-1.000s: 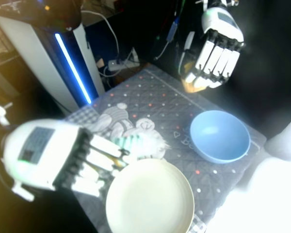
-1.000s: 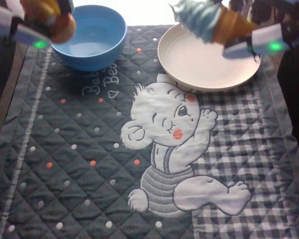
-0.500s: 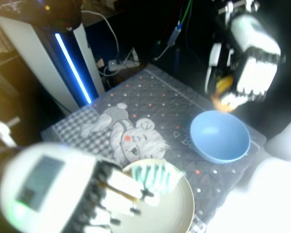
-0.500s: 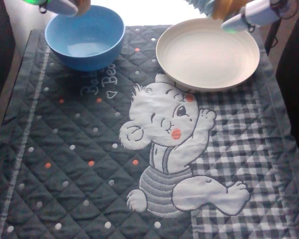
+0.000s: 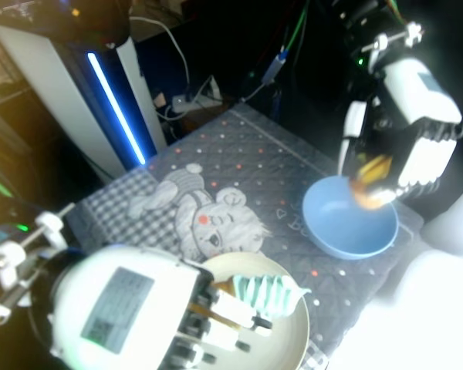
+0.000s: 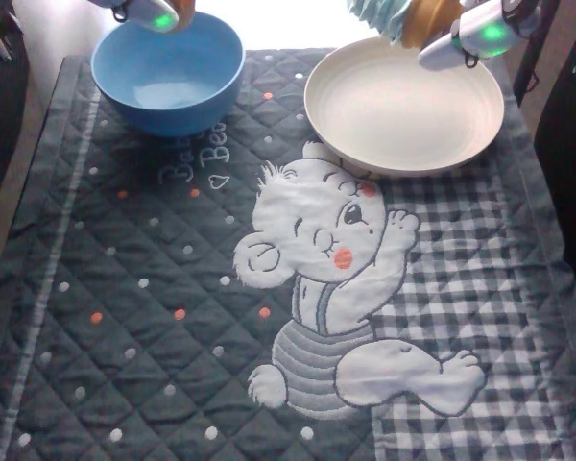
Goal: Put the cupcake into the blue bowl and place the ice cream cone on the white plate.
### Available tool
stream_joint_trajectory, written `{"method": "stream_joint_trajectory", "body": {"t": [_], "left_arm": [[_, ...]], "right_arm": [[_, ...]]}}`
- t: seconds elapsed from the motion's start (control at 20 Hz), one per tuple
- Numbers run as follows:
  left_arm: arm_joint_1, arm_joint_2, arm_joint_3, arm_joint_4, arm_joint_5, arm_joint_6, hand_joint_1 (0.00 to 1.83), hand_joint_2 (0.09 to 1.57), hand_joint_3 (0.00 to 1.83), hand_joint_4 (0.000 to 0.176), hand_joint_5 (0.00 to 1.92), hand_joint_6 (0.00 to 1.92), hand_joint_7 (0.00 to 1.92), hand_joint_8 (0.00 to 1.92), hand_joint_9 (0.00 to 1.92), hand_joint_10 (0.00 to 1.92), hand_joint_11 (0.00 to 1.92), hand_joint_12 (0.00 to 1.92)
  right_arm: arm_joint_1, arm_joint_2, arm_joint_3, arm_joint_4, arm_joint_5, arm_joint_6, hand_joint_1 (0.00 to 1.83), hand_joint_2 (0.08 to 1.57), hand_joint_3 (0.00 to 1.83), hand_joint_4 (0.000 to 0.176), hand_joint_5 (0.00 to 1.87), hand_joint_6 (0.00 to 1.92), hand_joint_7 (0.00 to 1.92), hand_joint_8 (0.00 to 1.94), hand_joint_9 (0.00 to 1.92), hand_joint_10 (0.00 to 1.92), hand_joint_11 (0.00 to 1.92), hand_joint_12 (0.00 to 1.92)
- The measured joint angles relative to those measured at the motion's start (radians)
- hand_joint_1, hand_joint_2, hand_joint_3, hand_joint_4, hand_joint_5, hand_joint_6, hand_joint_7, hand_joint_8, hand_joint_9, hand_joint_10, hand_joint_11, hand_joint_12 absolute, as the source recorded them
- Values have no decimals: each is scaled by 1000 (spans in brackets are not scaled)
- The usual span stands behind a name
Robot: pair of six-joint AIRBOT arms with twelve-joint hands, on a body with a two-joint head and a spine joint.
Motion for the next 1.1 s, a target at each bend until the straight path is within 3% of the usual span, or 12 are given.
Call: {"method": "stream_joint_trajectory", "body": {"t": [0.15, 0.35, 0.6, 0.65, 0.7, 0.75, 0.8, 0.9, 0.95, 1.0, 1.05, 1.1], "left_arm": [[0, -2, 2, 24, 24, -2, 1393, 1051, 0, 0, 1053, 821, 1105, 660, 1079, 973, 866, 911], [19, -20, 14, 33, 53, -2, 1388, 1065, 0, 0, 1047, 828, 1088, 745, 995, 1060, 724, 1003], [36, -26, 13, 51, 53, -2, 1392, 1060, 0, 0, 1046, 730, 1099, 741, 1039, 1065, 802, 1059], [42, -28, 13, 51, 53, -2, 1307, 1064, 0, 0, 1129, 514, 1085, 984, 1013, 903, 767, 1340], [44, -31, 13, 53, 61, -3, 1292, 1058, 2, 0, 1156, 452, 1099, 1002, 1044, 762, 746, 1391], [46, -31, 13, 52, 61, -3, 1377, 1051, 0, 0, 1164, 382, 1118, 832, 1049, 1059, 741, 1313], [46, -31, 13, 52, 60, -3, 1308, 1052, 0, 0, 1155, 437, 1137, 915, 1038, 840, 771, 1354], [50, -31, 13, 53, 58, -3, 1253, 1082, 3, 0, 968, 880, 1123, 872, 1105, 421, 822, 1166], [52, -31, 11, 58, 56, -3, 1194, 1009, 0, 0, 890, 356, 997, 401, 1087, 254, 796, 1051], [53, -31, 6, 59, 53, -3, 1184, 977, 0, 0, 917, 127, 1033, 162, 1125, 143, 807, 997], [53, -31, 4, 63, 48, -2, 1147, 953, 0, 0, 918, 39, 1006, 59, 1091, 83, 744, 1019], [53, -28, -4, 66, 39, -3, 1122, 947, 0, 0, 901, 12, 950, 15, 1039, 49, 701, 1013]], "right_arm": [[0, -8, 4, 2, -6, 0, 1270, 1090, 1, 0, 891, 1015, 1198, 735, 1548, 4, 1352, 635], [0, -28, 10, 3, -11, 1, 1276, 1092, 0, 0, 884, 1006, 1201, 745, 1523, 5, 1260, 834], [0, -29, 10, 4, -18, 0, 1274, 1081, 0, 0, 915, 978, 1219, 698, 1571, 16, 1324, 850], [0, -29, 11, 4, -21, 0, 1280, 1081, 0, 0, 910, 962, 1222, 711, 1582, 20, 1322, 849], [0, -29, 11, 4, -24, 0, 1278, 1081, 0, 0, 910, 975, 1221, 702, 1583, 20, 1325, 847], [0, -29, 11, 4, -24, 0, 1275, 1084, 1, 0, 909, 972, 1206, 735, 1572, 12, 1314, 860], [0, -29, 11, 3, -24, 1, 1271, 1088, 0, 0, 902, 987, 1195, 752, 1555, 4, 1284, 893], [0, -29, 11, 4, -24, 0, 1281, 1083, 0, 0, 907, 943, 1211, 755, 1597, 16, 1296, 891], [0, -29, 11, 4, -24, 0, 1284, 1075, 0, 0, 934, 903, 1219, 749, 1612, 21, 1297, 894], [0, -29, 11, 4, -24, 0, 1286, 1067, 0, 0, 955, 858, 1235, 723, 1608, 18, 1295, 905], [0, -29, 11, 4, -24, 0, 1186, 1090, 0, 0, 997, 908, 1102, 304, 1417, 3, 1127, 937], [-1, -27, 10, 4, -24, 0, 1098, 1020, 0, 0, 858, 362, 1011, 103, 1266, 0, 980, 955]]}}
